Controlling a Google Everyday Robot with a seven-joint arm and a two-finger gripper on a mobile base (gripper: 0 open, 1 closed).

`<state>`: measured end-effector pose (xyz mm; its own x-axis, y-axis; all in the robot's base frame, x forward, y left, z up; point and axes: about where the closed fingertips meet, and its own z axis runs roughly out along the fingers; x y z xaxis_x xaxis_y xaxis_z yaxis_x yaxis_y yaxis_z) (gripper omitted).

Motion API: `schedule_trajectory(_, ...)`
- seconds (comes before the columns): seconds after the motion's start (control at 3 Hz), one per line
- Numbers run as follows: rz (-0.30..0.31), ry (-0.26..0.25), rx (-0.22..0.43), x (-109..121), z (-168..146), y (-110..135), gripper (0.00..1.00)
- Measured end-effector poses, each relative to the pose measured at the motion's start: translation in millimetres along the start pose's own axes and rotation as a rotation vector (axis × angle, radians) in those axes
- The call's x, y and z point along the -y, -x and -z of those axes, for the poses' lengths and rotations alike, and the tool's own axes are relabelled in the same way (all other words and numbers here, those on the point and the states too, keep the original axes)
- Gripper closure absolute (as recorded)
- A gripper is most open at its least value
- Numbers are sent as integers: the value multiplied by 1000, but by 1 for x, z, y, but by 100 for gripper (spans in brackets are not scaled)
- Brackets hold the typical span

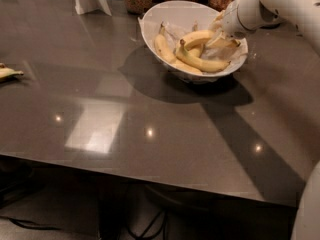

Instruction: Pick banana from white bowl

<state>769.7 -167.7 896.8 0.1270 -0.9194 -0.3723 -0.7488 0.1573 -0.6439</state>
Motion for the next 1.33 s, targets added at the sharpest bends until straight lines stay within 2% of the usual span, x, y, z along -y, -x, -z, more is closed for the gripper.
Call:
schedule_trajectory(0.67,-18,-3,-12,3,56,8,100)
schedule_trajectory(1.33,-73,-4,-4,-17,123,14,100)
